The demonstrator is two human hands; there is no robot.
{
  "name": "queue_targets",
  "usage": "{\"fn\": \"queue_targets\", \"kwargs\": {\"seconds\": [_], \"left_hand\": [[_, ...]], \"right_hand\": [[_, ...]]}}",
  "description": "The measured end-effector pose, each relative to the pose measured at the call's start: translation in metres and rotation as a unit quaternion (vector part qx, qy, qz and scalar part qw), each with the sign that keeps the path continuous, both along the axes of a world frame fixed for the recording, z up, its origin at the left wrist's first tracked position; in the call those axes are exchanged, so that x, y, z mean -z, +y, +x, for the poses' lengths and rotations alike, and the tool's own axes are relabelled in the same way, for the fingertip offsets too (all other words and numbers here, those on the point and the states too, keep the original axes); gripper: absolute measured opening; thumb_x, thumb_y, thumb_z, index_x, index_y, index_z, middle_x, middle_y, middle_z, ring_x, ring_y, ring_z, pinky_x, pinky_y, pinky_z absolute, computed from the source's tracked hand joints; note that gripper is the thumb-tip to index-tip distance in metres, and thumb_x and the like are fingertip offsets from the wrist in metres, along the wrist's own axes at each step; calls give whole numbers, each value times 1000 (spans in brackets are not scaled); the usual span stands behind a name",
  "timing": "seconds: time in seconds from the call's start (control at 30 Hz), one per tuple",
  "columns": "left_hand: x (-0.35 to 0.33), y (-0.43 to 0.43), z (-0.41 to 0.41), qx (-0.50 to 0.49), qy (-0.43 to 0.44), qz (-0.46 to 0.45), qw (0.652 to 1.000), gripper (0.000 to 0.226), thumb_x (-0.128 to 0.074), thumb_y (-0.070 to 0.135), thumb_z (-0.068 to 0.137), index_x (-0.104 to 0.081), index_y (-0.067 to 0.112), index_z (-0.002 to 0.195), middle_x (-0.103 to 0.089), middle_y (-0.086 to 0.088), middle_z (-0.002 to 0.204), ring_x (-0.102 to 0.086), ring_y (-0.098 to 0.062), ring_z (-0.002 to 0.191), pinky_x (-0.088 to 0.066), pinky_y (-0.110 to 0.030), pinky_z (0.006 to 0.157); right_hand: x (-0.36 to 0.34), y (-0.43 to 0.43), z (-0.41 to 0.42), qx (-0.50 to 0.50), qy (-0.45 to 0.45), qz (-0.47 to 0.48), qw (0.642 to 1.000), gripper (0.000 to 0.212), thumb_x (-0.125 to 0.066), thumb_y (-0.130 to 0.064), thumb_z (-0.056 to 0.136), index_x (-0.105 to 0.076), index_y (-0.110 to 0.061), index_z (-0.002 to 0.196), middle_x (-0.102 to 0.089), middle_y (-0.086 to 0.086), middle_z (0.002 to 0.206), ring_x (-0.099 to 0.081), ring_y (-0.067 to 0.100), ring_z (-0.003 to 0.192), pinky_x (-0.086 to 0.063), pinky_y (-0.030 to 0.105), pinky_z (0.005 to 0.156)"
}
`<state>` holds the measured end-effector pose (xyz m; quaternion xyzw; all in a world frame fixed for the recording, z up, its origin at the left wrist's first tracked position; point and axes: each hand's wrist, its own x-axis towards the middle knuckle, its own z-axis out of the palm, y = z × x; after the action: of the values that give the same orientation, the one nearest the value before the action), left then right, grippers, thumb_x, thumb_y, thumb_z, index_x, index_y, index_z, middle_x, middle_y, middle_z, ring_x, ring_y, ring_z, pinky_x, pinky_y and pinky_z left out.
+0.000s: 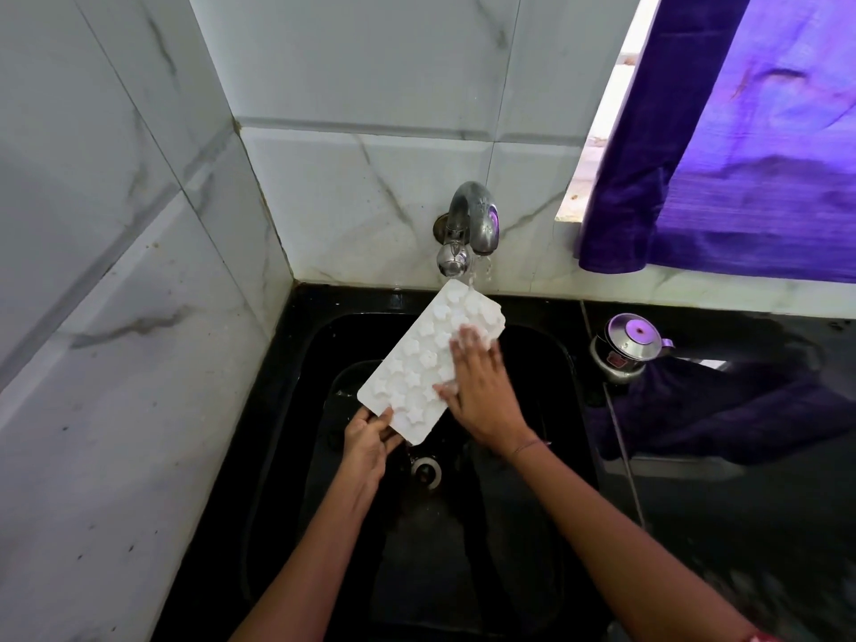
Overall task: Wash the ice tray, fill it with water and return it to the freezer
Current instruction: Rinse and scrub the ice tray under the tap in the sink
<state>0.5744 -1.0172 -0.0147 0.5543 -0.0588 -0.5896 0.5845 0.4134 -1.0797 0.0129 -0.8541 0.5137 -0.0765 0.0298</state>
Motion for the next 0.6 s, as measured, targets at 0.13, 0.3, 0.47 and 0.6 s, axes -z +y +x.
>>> {"fn": "queue_targets", "kwargs": {"seconds": [0.13,0.3,0.47,0.6], "left_hand": [[-1,-4,-5,-18,35,-7,999,23,-48,-5,92,-57,6,110,-64,-8,93,-62,-20,80,-55,-24,49],[0,0,4,-2,35,-13,999,20,-49,-3,92,-59,6,106,-69,-7,89,-63,-21,85,-57,-25,53],[0,4,14,27,-15,14,999,33,-45,-1,94,-49,4,126,-64,-6,93,-62,-21,81,-56,-25,49],[1,8,20,68,-65,24,995,34,-47,-1,94,-49,5,127,-64,-3,93,-63,-20,79,-55,-24,49]], "right_hand": [[29,49,30,-126,46,-28,991,74,-24,-55,97,-19,-3,149,-12,19,157,-2,31,146,-5,48,119],[33,45,15,-243,101,-84,961,67,-21,-52,98,-13,-12,151,-10,10,159,-5,24,147,-11,45,116],[5,-1,-28,-197,102,-78,972,69,-15,-58,97,-10,-16,151,-12,8,159,-6,20,147,-4,47,117],[-20,-44,-55,-5,36,-39,999,82,8,-62,90,-6,-9,150,-5,9,159,2,19,146,8,41,118]]}}
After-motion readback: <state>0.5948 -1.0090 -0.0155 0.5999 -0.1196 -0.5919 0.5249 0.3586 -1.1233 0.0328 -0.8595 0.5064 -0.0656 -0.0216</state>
